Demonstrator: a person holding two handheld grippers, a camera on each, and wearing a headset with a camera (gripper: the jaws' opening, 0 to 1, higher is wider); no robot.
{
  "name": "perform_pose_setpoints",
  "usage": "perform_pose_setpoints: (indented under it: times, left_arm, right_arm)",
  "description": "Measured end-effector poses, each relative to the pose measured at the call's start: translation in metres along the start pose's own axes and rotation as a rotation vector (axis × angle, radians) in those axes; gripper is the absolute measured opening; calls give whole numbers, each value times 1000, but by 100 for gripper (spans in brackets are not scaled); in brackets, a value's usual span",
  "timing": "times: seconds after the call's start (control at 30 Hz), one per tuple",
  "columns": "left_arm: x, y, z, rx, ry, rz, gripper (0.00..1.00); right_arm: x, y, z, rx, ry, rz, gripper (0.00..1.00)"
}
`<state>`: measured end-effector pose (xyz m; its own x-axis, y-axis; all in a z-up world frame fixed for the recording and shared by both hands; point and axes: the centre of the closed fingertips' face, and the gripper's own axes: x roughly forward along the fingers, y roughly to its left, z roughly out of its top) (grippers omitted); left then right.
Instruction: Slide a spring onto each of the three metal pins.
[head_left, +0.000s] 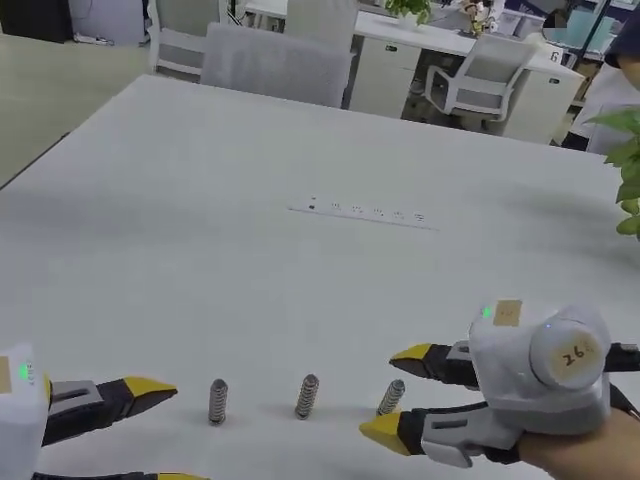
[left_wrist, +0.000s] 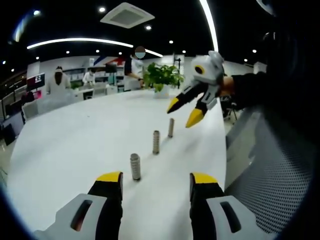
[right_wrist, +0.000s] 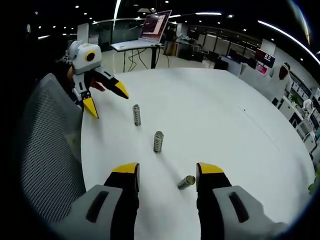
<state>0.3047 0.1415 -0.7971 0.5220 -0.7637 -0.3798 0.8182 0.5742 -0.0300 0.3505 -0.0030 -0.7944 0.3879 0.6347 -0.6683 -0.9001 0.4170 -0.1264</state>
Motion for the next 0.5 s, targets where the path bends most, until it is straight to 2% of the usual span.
perform_pose_setpoints:
  times: [0.27,0.5]
  left_arm:
    - [-1,1,2,-1,-3,7,50]
    - [-1,0,4,0,-5,10,51]
  right_arm:
    - [-4,-2,-6,23,-33,-20,48]
    - [-2,-6,-18,46,-37,-38,51]
